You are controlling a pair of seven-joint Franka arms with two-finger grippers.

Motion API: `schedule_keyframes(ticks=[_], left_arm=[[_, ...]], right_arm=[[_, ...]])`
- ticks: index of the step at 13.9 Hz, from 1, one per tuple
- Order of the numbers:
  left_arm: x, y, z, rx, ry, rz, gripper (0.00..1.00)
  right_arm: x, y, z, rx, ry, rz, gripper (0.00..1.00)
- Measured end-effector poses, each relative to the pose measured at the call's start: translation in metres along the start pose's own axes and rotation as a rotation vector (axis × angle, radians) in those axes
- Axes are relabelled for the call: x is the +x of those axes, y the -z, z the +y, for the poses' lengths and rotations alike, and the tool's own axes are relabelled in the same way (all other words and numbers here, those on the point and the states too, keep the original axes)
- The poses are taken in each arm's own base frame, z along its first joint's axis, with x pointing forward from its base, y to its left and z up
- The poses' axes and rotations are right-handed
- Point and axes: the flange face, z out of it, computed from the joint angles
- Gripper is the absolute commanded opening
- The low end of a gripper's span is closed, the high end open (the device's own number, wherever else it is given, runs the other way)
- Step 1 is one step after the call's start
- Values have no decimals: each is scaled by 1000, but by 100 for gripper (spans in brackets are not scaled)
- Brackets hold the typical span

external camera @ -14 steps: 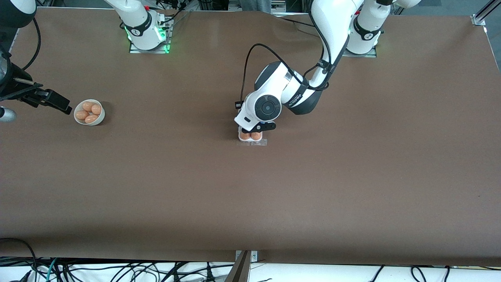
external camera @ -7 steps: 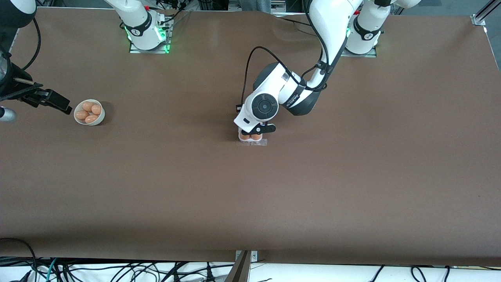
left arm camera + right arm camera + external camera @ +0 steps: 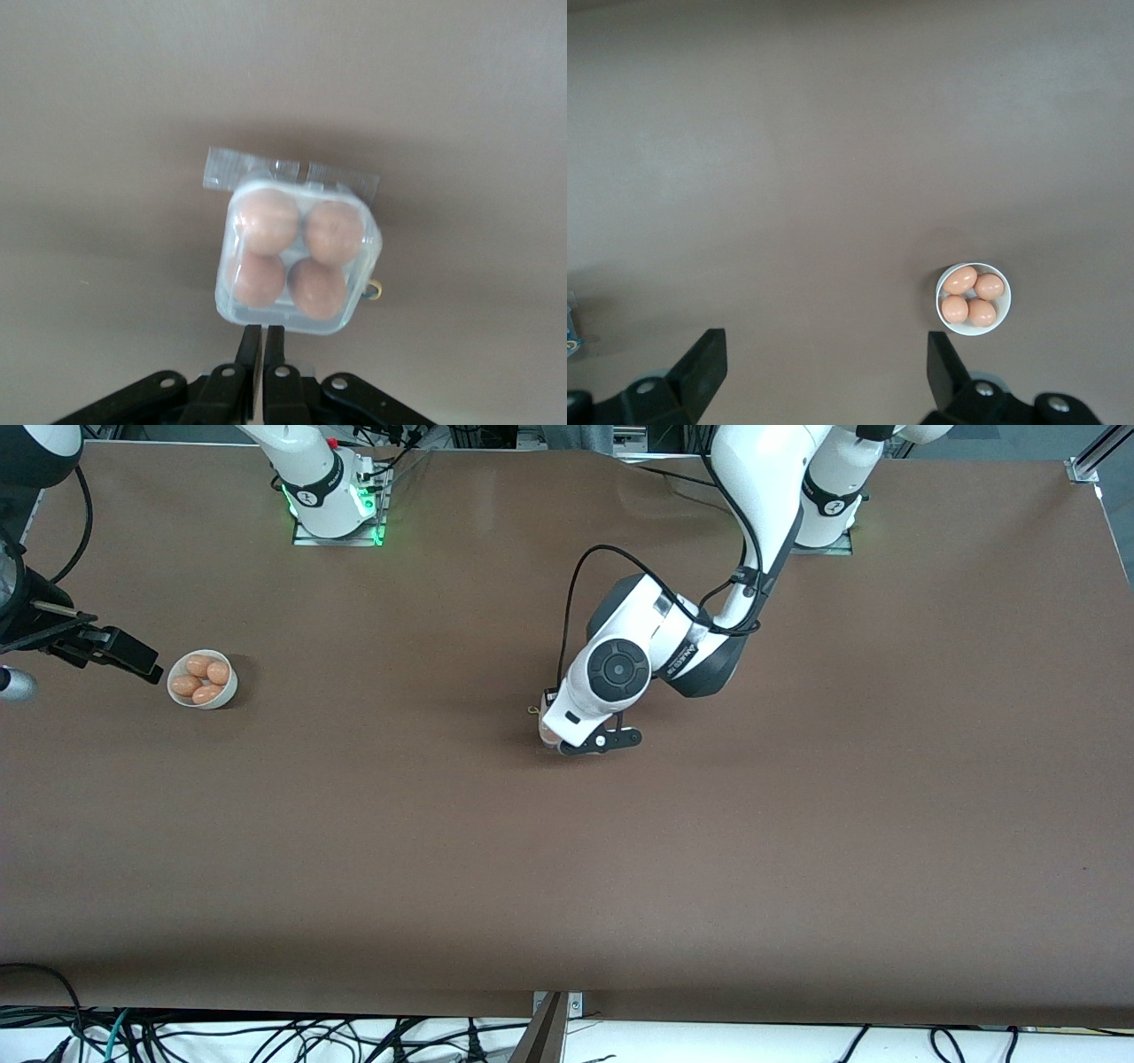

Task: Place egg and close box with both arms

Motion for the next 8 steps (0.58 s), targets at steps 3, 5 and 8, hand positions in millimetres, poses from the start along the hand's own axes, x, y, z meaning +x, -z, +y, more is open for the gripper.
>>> schedule_keyframes(ticks=[3, 5, 8], left_arm=[[21, 17, -16, 19, 26, 58, 100], [39, 49, -34, 86, 22, 166, 100], [50, 122, -68, 134, 53, 267, 100]], right_arm=[[0, 0, 0, 0, 0, 0, 100], [0, 0, 0, 0, 0, 0, 100], [0, 0, 0, 0, 0, 0, 100]])
